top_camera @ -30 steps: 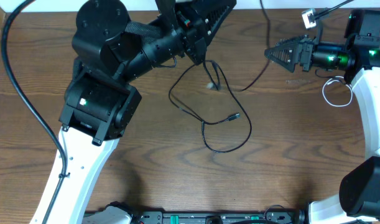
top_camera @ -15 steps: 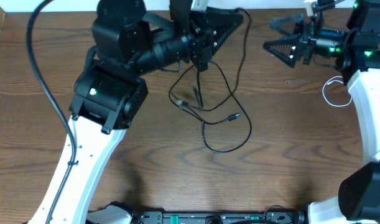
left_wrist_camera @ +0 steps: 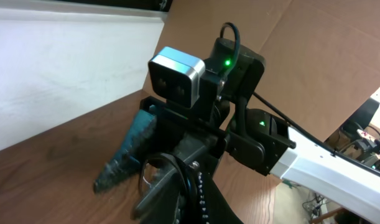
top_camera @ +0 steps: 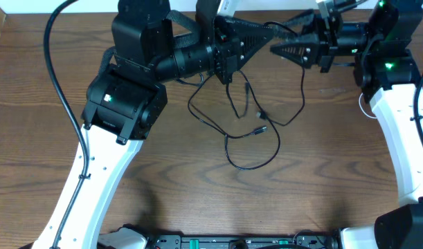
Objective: Untangle cables
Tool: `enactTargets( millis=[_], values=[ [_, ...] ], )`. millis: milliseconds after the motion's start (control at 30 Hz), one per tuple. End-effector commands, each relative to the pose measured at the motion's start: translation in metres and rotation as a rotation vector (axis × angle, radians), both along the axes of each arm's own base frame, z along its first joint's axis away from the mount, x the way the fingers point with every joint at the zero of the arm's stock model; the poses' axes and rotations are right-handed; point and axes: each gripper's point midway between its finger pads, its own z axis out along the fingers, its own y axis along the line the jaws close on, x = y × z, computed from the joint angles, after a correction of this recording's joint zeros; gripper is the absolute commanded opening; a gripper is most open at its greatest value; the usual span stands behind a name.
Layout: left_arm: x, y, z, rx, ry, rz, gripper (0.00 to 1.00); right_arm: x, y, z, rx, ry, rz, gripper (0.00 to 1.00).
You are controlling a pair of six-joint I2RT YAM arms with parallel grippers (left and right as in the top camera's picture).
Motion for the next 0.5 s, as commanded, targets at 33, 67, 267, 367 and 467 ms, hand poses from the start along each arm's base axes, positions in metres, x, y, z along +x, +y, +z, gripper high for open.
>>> enactTargets(
  millis=[33, 67, 267, 367, 467],
  values=[
    [-0.003, 0.001, 0.007, -0.014, 0.001, -0.014, 0.07, 0.003, 0.005, 0.004, 0.000, 0.036, -0.035, 0.01],
    [-0.003, 0.001, 0.007, -0.014, 0.001, -0.014, 0.07, 0.006, 0.005, 0.004, 0.000, 0.052, -0.051, 0.01],
    [-0.003, 0.001, 0.007, -0.014, 0.001, -0.013, 0.09, 0.047, -0.013, 0.003, 0.024, 0.204, -0.295, 0.01],
    [-0.003, 0.001, 0.006, -0.012, 0.003, -0.009, 0.21, 0.066, -0.036, 0.006, 0.049, 0.254, -0.409, 0.01],
    [-0.003, 0.001, 0.006, -0.011, 0.007, -0.009, 0.33, 0.084, -0.073, 0.013, 0.089, 0.306, -0.534, 0.01]
  ],
)
